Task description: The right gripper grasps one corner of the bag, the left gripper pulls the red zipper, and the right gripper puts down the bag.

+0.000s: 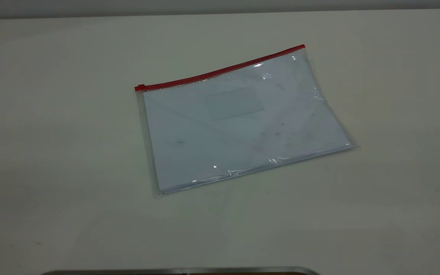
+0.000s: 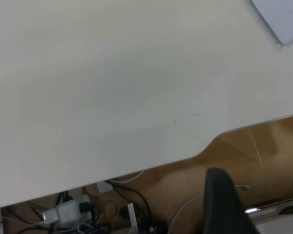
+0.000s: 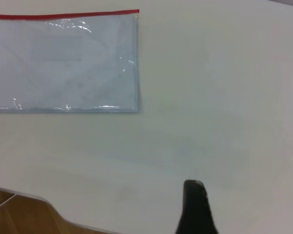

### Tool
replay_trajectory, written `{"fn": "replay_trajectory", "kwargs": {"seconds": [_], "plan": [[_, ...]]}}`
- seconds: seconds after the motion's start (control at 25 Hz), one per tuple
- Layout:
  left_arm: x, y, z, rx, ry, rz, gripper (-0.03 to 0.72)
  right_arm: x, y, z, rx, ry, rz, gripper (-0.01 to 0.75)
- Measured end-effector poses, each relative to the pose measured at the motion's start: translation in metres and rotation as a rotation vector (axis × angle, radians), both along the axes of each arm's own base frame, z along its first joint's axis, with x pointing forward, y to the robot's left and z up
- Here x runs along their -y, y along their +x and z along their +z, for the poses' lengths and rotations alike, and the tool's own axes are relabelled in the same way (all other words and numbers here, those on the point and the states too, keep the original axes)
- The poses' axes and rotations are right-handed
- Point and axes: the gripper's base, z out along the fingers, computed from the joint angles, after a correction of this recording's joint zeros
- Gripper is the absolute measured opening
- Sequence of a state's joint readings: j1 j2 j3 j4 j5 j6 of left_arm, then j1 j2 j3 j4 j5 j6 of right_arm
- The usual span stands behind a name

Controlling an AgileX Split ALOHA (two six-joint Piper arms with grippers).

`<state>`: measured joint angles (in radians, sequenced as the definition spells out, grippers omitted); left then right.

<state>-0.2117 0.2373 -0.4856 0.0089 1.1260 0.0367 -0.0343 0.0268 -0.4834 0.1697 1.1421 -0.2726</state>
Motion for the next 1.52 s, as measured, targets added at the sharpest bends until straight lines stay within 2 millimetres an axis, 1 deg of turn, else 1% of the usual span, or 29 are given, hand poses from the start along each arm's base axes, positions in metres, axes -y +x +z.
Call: {"fn": "replay_trajectory", "kwargs": {"seconds": [0.28, 0.4, 0.6, 0.72, 0.96, 1.52], "plan": [[0.0, 0.0, 0.0, 0.002, 0.0, 0.001, 0.43, 0.0, 0.0, 0.0, 0.0, 0.0, 0.0, 0.575], [-0.001, -0.001, 0.0, 0.011, -0.002, 0.048, 0.43, 0.0, 0.0, 0.0, 0.0, 0.0, 0.0, 0.575], [-0.004, -0.012, 0.001, 0.09, -0.021, 0.184, 0.43, 0.0, 0.0, 0.0, 0.0, 0.001, -0.001, 0.573], [-0.004, -0.021, 0.001, 0.159, -0.036, 0.214, 0.43, 0.0, 0.0, 0.0, 0.0, 0.002, -0.001, 0.573], [-0.004, -0.034, 0.0, 0.246, -0.046, 0.218, 0.43, 0.0, 0.0, 0.0, 0.0, 0.001, -0.002, 0.573], [-0.004, -0.035, 0.0, 0.245, -0.046, 0.218, 0.43, 0.0, 0.0, 0.0, 0.0, 0.002, -0.002, 0.573]]}}
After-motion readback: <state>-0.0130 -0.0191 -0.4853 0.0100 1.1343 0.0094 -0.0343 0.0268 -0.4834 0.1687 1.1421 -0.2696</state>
